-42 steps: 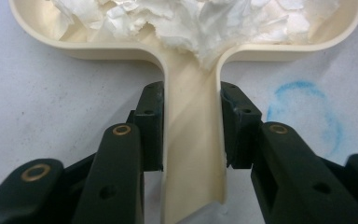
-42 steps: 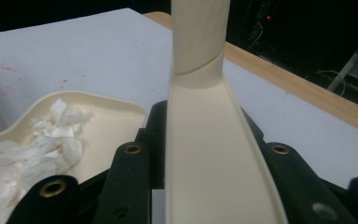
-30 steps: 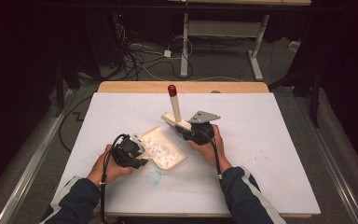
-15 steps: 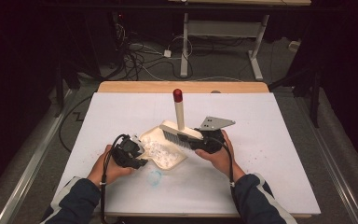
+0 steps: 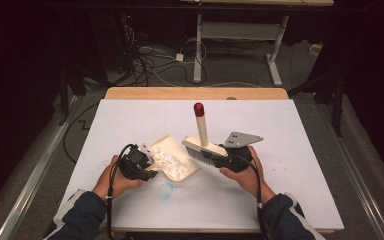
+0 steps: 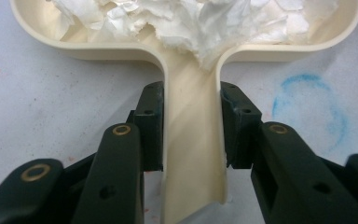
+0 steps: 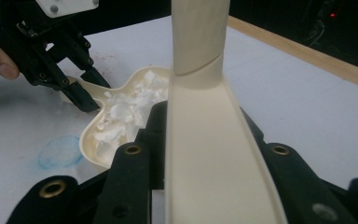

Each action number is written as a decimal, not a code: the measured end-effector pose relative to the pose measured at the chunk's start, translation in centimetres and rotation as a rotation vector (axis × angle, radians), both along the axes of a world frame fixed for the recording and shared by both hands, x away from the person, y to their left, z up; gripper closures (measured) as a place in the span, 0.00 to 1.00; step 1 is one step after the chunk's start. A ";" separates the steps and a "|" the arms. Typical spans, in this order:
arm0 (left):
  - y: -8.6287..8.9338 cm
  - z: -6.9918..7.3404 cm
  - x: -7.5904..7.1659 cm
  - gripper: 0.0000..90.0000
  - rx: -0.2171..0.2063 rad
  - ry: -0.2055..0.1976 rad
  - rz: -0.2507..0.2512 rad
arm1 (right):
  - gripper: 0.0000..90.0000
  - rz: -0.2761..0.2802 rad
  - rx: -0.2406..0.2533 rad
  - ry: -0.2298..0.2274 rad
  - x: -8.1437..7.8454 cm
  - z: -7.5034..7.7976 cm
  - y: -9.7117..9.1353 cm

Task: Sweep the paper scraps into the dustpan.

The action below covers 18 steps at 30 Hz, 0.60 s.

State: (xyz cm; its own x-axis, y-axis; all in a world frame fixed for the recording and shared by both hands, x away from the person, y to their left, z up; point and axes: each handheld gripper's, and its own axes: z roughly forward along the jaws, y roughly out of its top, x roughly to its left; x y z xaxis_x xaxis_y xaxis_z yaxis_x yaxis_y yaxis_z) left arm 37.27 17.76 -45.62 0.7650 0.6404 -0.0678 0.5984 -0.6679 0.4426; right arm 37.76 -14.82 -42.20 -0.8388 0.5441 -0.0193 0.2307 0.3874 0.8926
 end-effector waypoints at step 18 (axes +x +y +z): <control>1.4 0.3 -0.8 0.71 -0.024 -0.026 0.049 | 0.74 -0.057 -0.008 0.009 -3.6 1.7 -5.6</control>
